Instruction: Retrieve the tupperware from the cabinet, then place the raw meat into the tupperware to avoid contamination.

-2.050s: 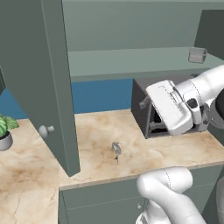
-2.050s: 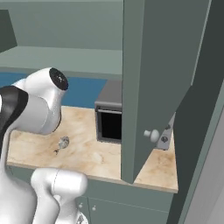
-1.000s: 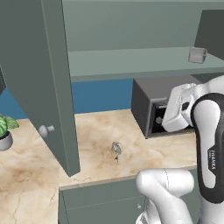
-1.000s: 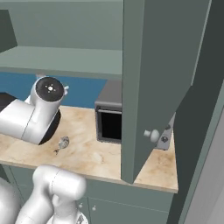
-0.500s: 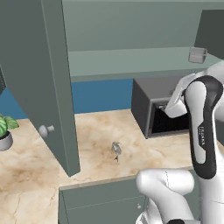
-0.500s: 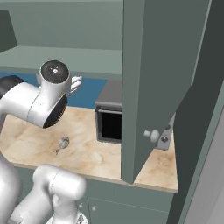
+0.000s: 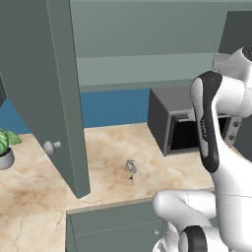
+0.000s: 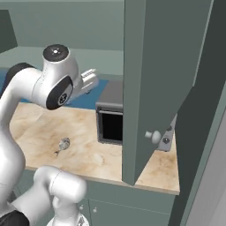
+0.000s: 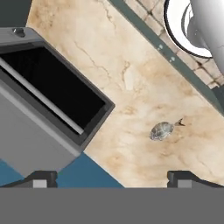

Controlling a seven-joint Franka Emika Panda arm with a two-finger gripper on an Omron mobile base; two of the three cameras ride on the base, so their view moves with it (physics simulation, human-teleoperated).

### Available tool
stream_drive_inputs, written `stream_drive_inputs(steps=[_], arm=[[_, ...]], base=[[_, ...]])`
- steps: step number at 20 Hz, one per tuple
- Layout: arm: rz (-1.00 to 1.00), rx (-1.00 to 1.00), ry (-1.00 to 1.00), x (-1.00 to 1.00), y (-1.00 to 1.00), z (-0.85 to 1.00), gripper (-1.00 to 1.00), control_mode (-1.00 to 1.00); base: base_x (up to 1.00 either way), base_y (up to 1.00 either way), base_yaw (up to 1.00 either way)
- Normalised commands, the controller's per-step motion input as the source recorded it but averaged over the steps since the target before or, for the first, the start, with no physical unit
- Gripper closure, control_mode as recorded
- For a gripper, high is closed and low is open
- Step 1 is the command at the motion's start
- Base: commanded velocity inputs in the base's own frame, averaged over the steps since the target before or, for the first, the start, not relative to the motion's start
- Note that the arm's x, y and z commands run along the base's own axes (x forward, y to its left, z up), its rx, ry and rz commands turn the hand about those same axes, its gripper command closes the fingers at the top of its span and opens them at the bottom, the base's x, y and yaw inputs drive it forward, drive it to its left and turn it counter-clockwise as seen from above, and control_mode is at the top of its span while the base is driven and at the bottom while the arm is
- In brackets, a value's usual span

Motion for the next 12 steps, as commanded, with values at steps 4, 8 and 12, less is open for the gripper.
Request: stream_drive_inputs(steps=[4, 8, 12], arm=[[-0.3, -0.18, 0.11, 0.29, -0.39, 0.19, -1.0, -1.0], [-0.28, -0.23, 0.0, 0.29, -0.29, 0.08, -1.0, -1.0], [-0.29, -0.25, 0.0, 0.28, -0.25, 0.14, -1.0, -1.0]], base=[[0.0, 0.0, 0.0], [0.0, 0.0, 0.0], [0.0, 0.0, 0.0]])
